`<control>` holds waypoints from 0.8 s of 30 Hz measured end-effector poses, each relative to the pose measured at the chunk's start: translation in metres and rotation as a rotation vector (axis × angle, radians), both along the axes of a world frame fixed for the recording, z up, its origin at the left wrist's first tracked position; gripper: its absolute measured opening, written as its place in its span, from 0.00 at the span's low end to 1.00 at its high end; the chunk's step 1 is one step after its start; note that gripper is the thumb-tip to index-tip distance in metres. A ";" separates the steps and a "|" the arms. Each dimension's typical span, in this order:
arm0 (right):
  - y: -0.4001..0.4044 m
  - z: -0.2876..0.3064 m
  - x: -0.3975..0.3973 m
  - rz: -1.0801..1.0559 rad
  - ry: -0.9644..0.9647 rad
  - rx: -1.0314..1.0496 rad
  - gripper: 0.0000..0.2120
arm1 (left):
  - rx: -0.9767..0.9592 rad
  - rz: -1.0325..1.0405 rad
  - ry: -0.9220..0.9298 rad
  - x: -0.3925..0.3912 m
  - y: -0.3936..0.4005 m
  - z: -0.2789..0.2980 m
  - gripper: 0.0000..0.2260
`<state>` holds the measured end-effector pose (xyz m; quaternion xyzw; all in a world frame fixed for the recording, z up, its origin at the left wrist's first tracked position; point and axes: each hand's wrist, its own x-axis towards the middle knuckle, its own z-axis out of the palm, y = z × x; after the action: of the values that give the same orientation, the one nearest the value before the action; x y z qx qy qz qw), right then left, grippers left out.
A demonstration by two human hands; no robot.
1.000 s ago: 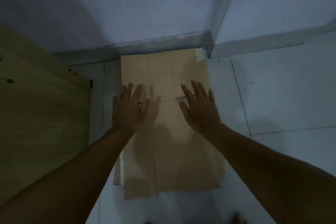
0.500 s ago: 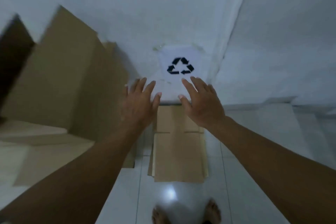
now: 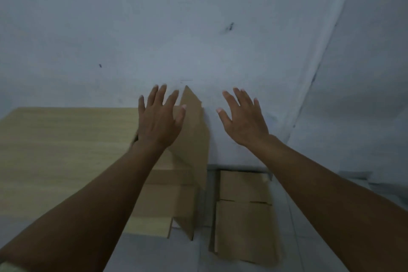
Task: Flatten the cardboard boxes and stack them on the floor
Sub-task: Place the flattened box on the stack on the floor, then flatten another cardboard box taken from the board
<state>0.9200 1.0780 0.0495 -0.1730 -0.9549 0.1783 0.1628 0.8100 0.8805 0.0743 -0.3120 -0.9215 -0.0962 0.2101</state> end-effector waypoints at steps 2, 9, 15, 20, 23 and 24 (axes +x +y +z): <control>-0.034 0.008 -0.009 0.004 -0.008 -0.028 0.28 | 0.022 -0.002 -0.003 -0.010 -0.033 0.009 0.23; -0.130 -0.001 -0.046 -0.013 -0.050 -0.052 0.27 | 0.063 -0.029 -0.126 -0.044 -0.093 -0.009 0.24; -0.141 -0.027 -0.102 -0.053 -0.108 -0.087 0.27 | 0.071 -0.048 -0.238 -0.090 -0.093 -0.051 0.25; -0.140 -0.053 -0.148 -0.109 -0.227 -0.161 0.28 | 0.007 -0.014 -0.405 -0.127 -0.082 -0.077 0.27; -0.139 -0.067 -0.163 -0.105 -0.286 -0.190 0.29 | -0.022 -0.004 -0.525 -0.148 -0.078 -0.090 0.29; -0.137 -0.071 -0.168 -0.120 -0.301 -0.212 0.30 | -0.027 -0.008 -0.550 -0.154 -0.076 -0.093 0.30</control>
<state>0.7521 0.9409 -0.0214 -0.2704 -0.9323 0.2398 0.0093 0.6558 0.8042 -0.0187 -0.2807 -0.9439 -0.1657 -0.0525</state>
